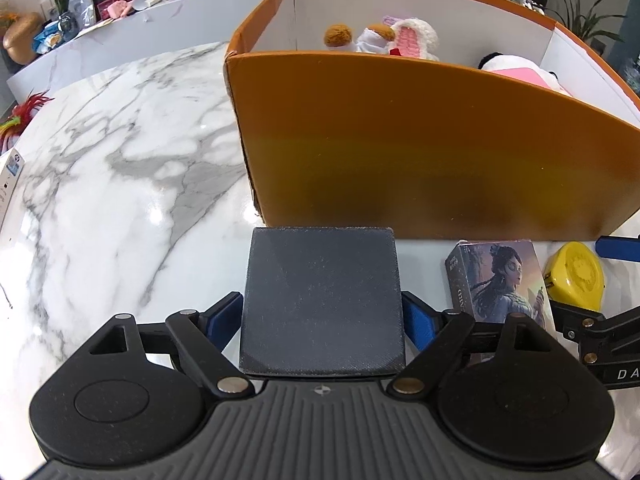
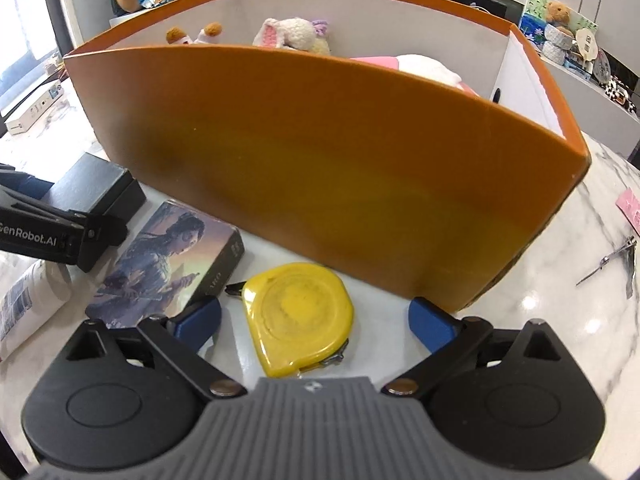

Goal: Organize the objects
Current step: 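Grasp the dark grey square case with the left tool while the right tool approaches the yellow tape measure, then grasp the yellow tape measure with the right tool while the left tool holds the grey case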

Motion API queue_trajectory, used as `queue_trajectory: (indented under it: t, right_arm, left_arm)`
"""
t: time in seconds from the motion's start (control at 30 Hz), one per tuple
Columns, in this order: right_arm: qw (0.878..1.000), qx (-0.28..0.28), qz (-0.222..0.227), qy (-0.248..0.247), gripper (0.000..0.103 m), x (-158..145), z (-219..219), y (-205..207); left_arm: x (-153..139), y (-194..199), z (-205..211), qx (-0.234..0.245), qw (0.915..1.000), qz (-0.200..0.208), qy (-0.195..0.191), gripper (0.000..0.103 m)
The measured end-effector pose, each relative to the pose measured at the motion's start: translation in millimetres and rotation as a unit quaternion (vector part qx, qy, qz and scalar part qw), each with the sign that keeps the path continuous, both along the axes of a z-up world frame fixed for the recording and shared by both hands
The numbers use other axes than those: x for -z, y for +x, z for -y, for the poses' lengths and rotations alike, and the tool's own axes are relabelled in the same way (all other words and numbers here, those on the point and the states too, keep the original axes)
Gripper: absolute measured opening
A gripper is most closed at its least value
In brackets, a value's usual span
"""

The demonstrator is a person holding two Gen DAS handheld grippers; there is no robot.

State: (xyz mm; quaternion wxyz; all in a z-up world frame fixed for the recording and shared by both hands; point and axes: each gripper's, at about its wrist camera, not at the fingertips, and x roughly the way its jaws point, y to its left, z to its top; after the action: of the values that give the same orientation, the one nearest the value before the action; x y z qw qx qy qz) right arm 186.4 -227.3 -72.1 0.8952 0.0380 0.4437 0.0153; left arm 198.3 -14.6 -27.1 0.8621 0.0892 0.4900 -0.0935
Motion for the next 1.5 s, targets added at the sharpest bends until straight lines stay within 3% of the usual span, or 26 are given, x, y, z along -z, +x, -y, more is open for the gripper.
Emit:
queue_trajectory:
  t: [0.53,0.6,0.7,0.73,0.93,1.5]
  right_arm:
    - [1.000,-0.001,0.014,-0.004,0.101,4,-6,-7]
    - [1.000,-0.004,0.016,-0.003,0.096,1,-5,-12]
    - [1.000,-0.009,0.025,-0.005,0.054,-8,-4,-11]
    - [1.000,-0.002,0.021,-0.006,0.053,-9,-3,-10]
    - [1.000,0.004,0.018,0.017,0.052,-12,3,-12]
    - [0.999,0.012,0.026,0.023,0.052,-30,9,-39]
  left_arm:
    - [4,-5,3,0.001,1.0000,0.008,-0.002,0.098]
    - [2,-4,5,0.015,0.9999,0.001,-0.002,0.091]
    - [0,-4,8,0.026,0.9996,-0.015,0.001,0.088]
    - [0,-5,8,0.027,0.9995,-0.015,0.001,0.088]
    - [-3,-6,7,0.029,0.9993,-0.022,-0.004,0.088]
    - [-31,-27,4,0.040,0.9991,0.009,-0.007,0.088]
